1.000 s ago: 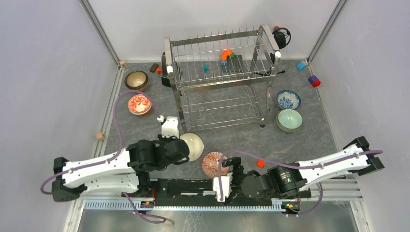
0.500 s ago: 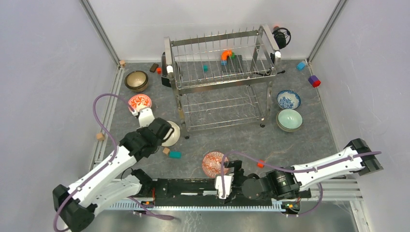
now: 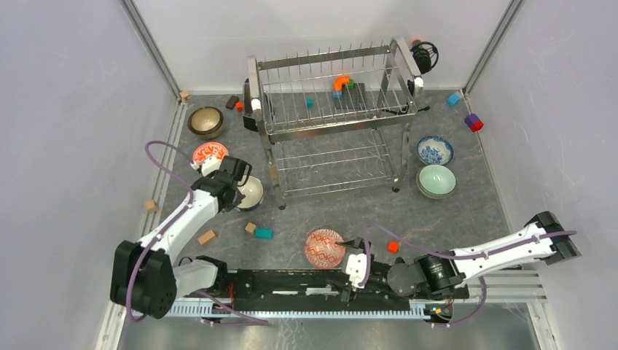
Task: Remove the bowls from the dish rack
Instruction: Place the bowl with the bowl.
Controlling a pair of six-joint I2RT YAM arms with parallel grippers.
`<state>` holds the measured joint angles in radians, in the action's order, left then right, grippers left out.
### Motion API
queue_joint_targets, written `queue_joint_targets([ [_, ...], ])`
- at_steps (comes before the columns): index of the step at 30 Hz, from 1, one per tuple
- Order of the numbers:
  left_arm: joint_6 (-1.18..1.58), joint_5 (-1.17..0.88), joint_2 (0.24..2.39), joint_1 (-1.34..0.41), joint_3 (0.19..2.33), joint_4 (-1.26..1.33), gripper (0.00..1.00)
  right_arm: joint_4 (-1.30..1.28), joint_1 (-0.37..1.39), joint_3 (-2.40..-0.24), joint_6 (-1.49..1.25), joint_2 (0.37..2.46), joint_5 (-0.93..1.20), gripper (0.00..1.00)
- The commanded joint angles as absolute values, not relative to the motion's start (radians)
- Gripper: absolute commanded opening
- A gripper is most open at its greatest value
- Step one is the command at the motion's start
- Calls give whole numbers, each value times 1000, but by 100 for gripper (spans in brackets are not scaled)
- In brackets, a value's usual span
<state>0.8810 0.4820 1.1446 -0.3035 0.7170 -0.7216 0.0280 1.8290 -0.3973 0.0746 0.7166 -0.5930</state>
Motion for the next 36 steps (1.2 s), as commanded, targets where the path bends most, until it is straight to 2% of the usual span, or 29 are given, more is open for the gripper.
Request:
queue_joint_targets([
  [1, 900, 471, 1197, -260, 787, -609, 2, 132, 1830, -383, 45, 678, -617, 98],
  [11, 918, 435, 1259, -212, 757, -566, 2, 126, 1829, -386, 32, 664, -624, 98],
  [16, 931, 420, 1270, -210, 727, -551, 6, 110, 1829, -406, 37, 660, -633, 98],
  [20, 928, 417, 1267, -209, 713, -545, 15, 92, 1830, -416, 41, 654, -646, 98],
  [25, 931, 403, 1276, -208, 702, -542, 22, 80, 1830, -419, 44, 636, -657, 98],
  [28, 937, 394, 1262, -209, 696, -551, 32, 76, 1830, -419, 42, 622, -657, 98],
  [36, 899, 348, 1075, -209, 745, -644, 79, 71, 1830, -430, 41, 610, -672, 98],
])
